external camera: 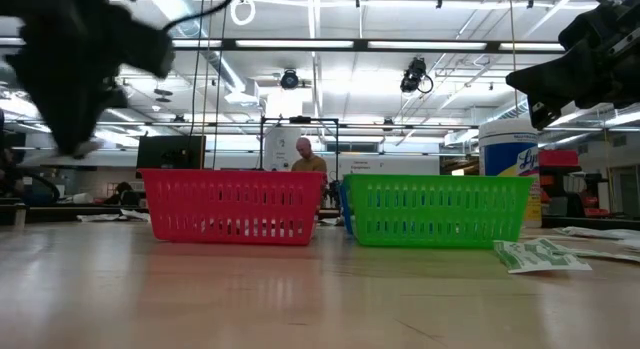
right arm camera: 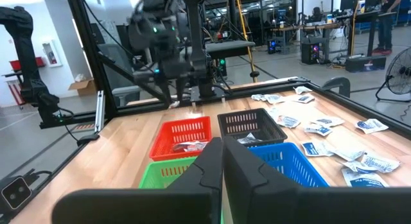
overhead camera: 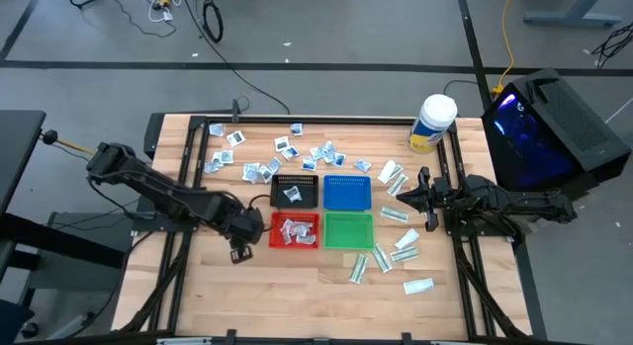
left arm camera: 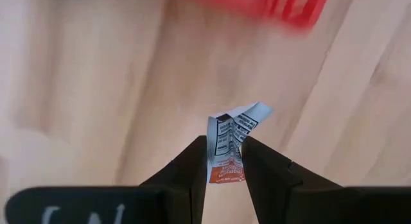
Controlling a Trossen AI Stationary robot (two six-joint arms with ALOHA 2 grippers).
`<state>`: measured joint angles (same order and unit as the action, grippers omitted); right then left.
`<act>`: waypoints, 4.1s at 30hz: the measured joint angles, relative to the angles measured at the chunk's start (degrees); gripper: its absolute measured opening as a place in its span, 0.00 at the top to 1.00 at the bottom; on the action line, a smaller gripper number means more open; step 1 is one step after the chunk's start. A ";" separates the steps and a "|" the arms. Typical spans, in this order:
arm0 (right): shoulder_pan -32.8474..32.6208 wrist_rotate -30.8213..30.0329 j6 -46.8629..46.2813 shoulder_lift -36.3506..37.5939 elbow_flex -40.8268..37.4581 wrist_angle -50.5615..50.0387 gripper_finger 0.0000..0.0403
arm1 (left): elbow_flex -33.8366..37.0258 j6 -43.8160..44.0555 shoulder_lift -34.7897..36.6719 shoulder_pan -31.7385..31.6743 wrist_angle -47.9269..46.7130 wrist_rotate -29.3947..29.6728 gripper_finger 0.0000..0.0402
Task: Pick & Place First Aid Supplies
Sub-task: Put the orange ointment pack into the orange bin, then put the gray towelette pack into the black bin
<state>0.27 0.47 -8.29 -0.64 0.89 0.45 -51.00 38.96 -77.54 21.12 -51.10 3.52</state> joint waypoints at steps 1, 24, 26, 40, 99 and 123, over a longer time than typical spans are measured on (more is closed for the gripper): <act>0.02 0.02 0.01 -0.02 0.00 0.00 0.96 | -1.01 -1.65 0.01 0.00 0.39 1.97 0.74; 0.00 0.00 -0.01 -0.01 0.01 0.02 0.96 | -4.52 -19.27 -2.68 -4.26 19.08 13.14 0.74; 0.02 0.02 0.01 -0.02 0.01 0.21 0.96 | -4.59 -18.82 -3.43 -5.23 20.99 12.80 0.74; 0.02 0.04 -0.01 -0.16 0.02 0.05 0.96 | -4.54 -18.81 -5.90 -7.15 22.41 9.38 0.38; 0.00 0.00 -0.01 -0.17 0.02 0.00 0.96 | -4.57 -38.10 7.76 -51.14 10.33 0.85 0.35; 0.02 0.02 0.01 -0.17 0.00 0.00 0.96 | -4.52 -47.05 -7.32 -56.97 7.02 -6.66 0.35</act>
<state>0.29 0.49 -8.27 -0.82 0.89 0.45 -55.53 -8.09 -84.86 -35.85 -44.09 -3.14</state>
